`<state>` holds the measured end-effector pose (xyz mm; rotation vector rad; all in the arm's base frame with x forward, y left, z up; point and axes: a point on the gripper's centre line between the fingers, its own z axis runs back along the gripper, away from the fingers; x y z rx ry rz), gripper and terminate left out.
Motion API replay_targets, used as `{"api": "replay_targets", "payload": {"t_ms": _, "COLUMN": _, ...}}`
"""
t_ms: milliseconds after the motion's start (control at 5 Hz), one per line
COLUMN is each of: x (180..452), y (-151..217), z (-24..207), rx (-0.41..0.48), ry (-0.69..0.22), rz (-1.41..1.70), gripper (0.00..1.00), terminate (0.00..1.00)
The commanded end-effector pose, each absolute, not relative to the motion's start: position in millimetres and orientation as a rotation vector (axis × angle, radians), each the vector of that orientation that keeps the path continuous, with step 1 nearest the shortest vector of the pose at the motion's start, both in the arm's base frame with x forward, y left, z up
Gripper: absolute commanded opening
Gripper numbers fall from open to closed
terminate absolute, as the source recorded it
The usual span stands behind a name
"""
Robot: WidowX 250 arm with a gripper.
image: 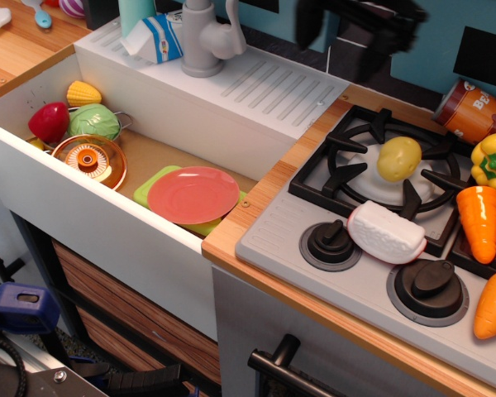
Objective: Put potato on plate
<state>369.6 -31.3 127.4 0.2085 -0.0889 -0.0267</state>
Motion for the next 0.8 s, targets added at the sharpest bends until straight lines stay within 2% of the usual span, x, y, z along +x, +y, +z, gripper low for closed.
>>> {"api": "replay_targets", "payload": {"t_ms": 0, "x": 381.7, "y": -67.1, "z": 119.8, "rx": 0.199, "ry": -0.186, "rz": -0.017, "gripper": 1.00, "terminate": 0.00}}
{"api": "replay_targets", "payload": {"t_ms": 600, "x": 391.7, "y": -78.8, "z": 87.2, "rx": 0.149, "ry": -0.228, "rz": -0.019, "gripper": 1.00, "terminate": 0.00}}
